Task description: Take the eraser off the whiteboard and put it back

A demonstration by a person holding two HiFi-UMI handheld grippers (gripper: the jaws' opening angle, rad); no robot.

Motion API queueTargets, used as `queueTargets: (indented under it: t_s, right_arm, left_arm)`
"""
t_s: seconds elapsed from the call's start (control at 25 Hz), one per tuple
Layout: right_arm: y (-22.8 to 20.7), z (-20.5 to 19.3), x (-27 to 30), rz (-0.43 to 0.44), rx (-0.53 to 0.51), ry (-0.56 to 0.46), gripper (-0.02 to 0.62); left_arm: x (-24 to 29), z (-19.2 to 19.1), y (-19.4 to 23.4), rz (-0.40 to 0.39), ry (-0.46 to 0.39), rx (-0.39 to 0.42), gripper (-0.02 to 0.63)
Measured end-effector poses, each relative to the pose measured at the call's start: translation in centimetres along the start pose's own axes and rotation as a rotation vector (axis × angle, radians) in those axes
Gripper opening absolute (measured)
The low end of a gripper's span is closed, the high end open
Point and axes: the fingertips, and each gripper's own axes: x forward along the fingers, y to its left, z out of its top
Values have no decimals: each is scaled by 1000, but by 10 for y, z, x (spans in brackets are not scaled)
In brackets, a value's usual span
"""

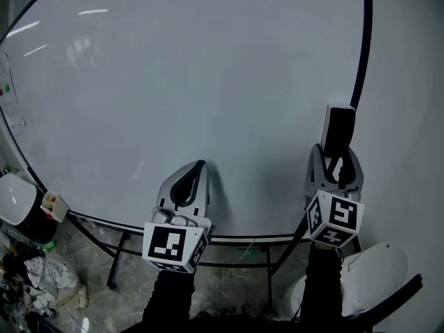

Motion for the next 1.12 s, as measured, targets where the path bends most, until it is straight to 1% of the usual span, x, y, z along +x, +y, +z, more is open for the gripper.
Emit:
queueTargets:
  t_s: [0.16,0.32,0.44,0.56,0.76,0.96,1.12]
  right_arm:
    - [0,-1,1,-5,5,-10,278]
    - [0,-1,1,-2,0,-14,278]
    - [4,-3,1,20,-8,1,278]
    - [6,-3,-2,34,-16,12,278]
    - [1,4,-15,33,-29,3,279]
    - [-2,14,-34,28,-69,-10,279]
    - [-4,17,-52,40,-35,-13,278]
  left_arm:
    - [2,2,1,9,-10,-27,6]
    - [3,1,2,-3,-12,-14,5]
    - [4,1,0,-11,-13,-25,6]
    - [3,0,-2,-23,-10,-18,6]
    - [3,0,-8,-37,-12,-23,6]
    - [3,0,-10,-42,-15,-33,6]
    - [0,-3,-19,-62,-7,-43,6]
